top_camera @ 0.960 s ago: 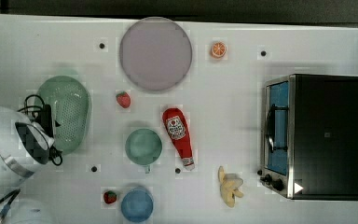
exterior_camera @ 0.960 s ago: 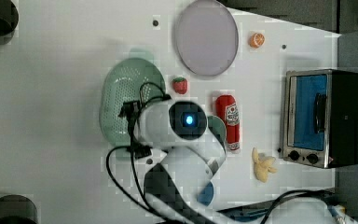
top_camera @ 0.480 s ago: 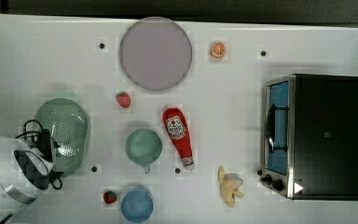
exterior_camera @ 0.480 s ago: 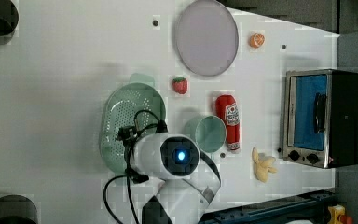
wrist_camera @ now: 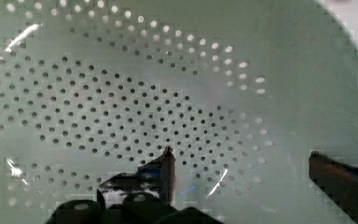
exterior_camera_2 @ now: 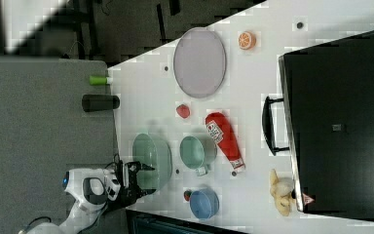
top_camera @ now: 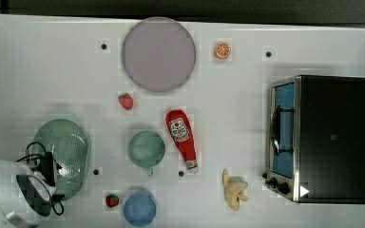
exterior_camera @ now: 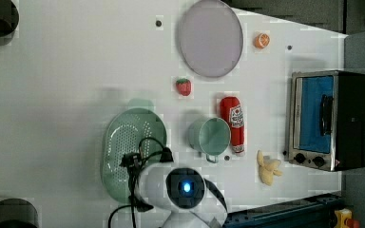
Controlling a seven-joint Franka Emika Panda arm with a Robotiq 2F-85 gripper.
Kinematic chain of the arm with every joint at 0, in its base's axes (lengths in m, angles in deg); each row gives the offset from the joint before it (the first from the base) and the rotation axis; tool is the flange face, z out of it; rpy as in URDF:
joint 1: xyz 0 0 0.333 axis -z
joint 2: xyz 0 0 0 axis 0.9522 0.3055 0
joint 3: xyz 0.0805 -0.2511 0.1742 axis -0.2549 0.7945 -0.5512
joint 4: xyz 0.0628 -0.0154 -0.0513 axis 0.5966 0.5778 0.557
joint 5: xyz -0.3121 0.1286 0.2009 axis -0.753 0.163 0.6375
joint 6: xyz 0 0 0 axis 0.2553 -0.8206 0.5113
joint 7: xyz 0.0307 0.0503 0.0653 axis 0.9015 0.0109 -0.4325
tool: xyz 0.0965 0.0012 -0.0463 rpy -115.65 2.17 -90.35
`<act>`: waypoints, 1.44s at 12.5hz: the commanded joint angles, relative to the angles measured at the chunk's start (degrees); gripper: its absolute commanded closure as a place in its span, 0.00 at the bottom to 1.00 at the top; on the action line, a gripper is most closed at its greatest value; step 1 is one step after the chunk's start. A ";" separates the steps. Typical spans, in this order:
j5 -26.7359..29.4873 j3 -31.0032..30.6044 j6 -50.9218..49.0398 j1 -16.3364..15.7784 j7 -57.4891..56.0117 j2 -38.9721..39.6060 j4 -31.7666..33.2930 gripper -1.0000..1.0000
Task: Drag strainer backwards.
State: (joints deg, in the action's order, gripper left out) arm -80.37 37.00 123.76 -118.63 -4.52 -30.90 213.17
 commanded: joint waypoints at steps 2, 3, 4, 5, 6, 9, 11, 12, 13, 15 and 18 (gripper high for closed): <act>3.56 0.17 2.57 -4.36 3.21 -3.02 1.79 0.00; 3.56 0.17 2.62 -5.00 3.20 -3.65 2.55 0.00; 3.57 0.20 2.67 -5.44 3.22 -4.37 3.51 0.00; 3.56 0.21 2.92 -5.66 3.21 -5.21 4.43 0.00; 3.56 0.21 3.04 -5.74 3.24 -6.02 5.18 0.00; 3.52 1.37 3.45 -5.68 3.24 -8.85 6.14 0.00; 3.39 6.30 5.49 -5.26 2.82 -12.51 4.61 0.00; 3.23 9.44 5.17 -5.01 0.52 -14.51 3.58 0.00; 3.14 12.78 4.28 -4.82 -4.10 -16.50 2.47 0.00; 3.14 20.04 0.89 -4.41 -17.43 -20.06 -0.20 0.00; 3.14 31.47 -6.61 -3.15 -38.06 -22.59 -6.90 0.00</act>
State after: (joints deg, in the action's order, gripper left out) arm -77.04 66.08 117.55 -125.48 -28.69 -51.68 207.13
